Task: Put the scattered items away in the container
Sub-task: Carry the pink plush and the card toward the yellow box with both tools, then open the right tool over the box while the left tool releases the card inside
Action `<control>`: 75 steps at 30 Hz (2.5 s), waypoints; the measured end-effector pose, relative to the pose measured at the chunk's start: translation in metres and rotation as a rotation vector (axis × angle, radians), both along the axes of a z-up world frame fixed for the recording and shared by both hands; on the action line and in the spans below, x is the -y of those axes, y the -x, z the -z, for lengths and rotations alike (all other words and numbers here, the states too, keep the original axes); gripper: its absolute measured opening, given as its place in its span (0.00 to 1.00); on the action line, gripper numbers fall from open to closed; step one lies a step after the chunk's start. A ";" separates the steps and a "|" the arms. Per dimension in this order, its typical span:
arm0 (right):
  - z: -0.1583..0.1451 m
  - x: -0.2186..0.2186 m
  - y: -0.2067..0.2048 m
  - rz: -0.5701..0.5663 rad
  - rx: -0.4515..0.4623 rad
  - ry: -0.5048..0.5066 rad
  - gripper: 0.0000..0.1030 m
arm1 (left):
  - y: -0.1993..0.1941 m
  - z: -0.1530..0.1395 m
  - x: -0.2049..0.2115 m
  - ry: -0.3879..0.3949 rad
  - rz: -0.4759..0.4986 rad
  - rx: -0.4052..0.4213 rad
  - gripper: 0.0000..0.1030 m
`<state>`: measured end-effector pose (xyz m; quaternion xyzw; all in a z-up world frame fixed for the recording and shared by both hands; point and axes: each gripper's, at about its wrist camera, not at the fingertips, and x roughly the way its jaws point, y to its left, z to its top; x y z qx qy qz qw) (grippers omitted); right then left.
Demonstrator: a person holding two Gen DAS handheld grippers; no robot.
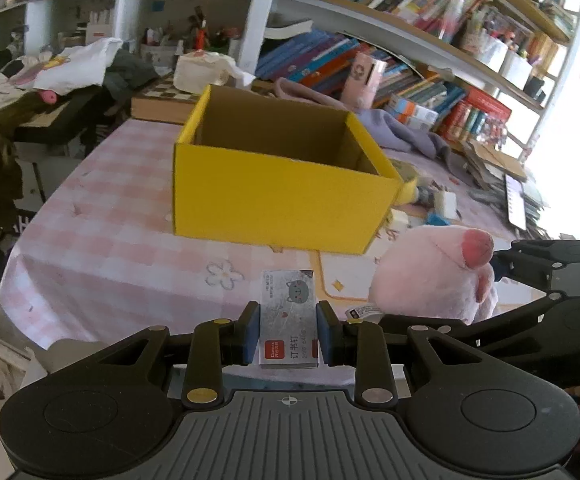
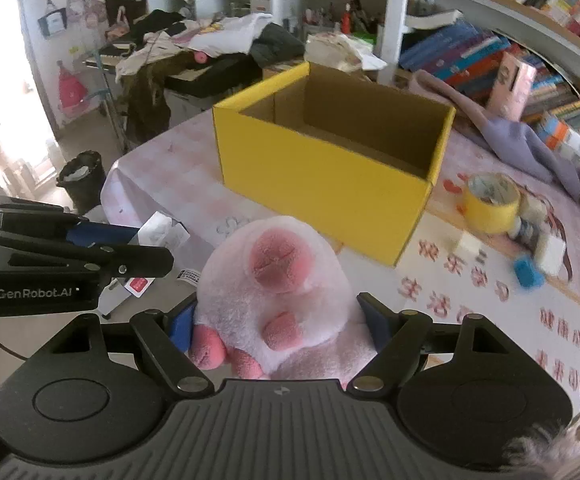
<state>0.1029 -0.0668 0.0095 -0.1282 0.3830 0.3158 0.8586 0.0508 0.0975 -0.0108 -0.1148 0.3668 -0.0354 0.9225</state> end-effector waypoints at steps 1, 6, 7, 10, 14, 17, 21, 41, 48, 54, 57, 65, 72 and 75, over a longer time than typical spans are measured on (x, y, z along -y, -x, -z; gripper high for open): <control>-0.001 -0.001 -0.004 -0.010 0.008 -0.002 0.77 | -0.005 -0.002 -0.001 -0.006 -0.005 0.005 0.28; -0.009 -0.004 -0.029 -0.022 0.059 -0.023 0.77 | -0.033 -0.015 0.000 -0.047 -0.002 0.039 0.28; -0.013 -0.004 -0.034 -0.023 0.079 -0.029 0.77 | -0.039 -0.018 0.000 -0.055 0.002 0.046 0.28; -0.023 -0.005 -0.052 -0.019 0.147 -0.057 0.77 | -0.060 -0.026 0.000 -0.059 0.011 0.069 0.27; -0.038 -0.008 -0.080 -0.025 0.248 -0.083 0.77 | -0.091 -0.040 -0.011 -0.034 -0.001 0.105 0.28; -0.047 -0.010 -0.106 -0.022 0.287 -0.098 0.77 | -0.115 -0.050 -0.019 -0.039 -0.011 0.133 0.28; -0.047 -0.020 -0.140 -0.028 0.315 -0.091 0.77 | -0.147 -0.052 -0.024 -0.081 -0.012 0.142 0.28; 0.030 -0.053 -0.209 -0.008 0.040 0.004 0.81 | -0.227 0.016 -0.020 -0.301 0.137 -0.115 0.37; 0.024 -0.052 -0.197 -0.010 0.093 0.020 0.82 | -0.216 0.008 -0.018 -0.321 0.102 -0.072 0.62; 0.007 -0.043 -0.180 0.007 0.149 -0.001 0.82 | -0.193 -0.014 -0.017 -0.312 0.064 -0.005 0.74; -0.005 -0.034 -0.166 0.020 0.195 -0.015 0.83 | -0.178 -0.027 -0.015 -0.310 0.040 0.033 0.79; -0.036 0.004 -0.124 0.095 0.283 -0.058 0.83 | -0.132 -0.055 -0.009 -0.262 -0.021 0.096 0.82; -0.037 0.029 -0.075 0.136 0.287 -0.049 0.84 | -0.089 -0.049 0.002 -0.253 -0.026 0.074 0.83; -0.029 0.032 -0.053 0.135 0.295 -0.019 0.84 | -0.071 -0.041 0.006 -0.245 -0.023 0.048 0.83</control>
